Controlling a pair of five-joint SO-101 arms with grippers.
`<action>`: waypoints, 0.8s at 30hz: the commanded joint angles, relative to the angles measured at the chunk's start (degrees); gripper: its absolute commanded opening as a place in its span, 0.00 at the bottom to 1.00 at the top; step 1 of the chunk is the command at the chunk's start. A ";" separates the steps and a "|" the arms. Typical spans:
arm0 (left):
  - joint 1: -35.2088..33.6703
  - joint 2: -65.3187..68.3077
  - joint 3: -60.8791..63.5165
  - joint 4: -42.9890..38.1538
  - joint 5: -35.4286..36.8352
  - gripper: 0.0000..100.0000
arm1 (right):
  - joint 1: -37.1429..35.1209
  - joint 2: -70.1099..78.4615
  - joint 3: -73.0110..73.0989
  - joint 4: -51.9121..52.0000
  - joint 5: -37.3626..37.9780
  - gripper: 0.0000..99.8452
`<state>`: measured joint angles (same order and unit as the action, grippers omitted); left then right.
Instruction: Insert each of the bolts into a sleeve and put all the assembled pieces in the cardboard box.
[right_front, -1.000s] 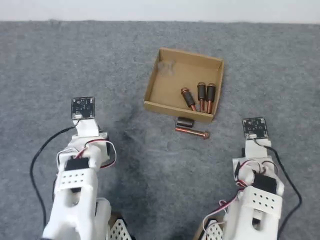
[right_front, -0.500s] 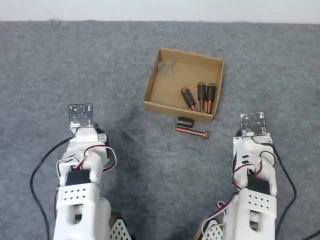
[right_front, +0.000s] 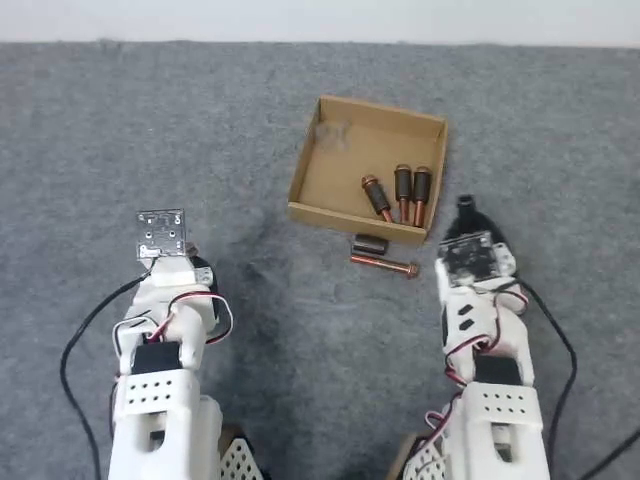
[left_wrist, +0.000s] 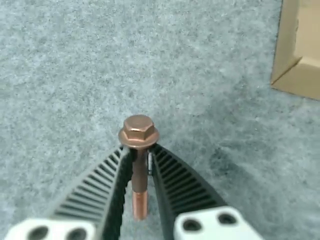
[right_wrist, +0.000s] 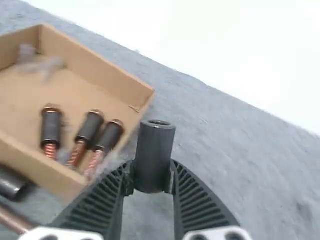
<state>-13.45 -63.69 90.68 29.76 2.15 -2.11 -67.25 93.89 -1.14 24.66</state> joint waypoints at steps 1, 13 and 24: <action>0.09 -2.11 -1.19 -1.93 -0.26 0.01 | -2.68 -1.63 -3.34 -1.80 2.11 0.01; 0.09 -8.18 1.45 -1.76 -0.26 0.01 | -4.79 -0.48 -9.58 -1.80 -8.53 0.01; 0.26 -23.91 6.29 5.36 -0.26 0.01 | -6.55 17.10 -20.40 -2.86 -9.05 0.01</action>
<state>-13.45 -80.31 97.98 30.46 2.15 -8.00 -53.01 79.74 -1.14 16.40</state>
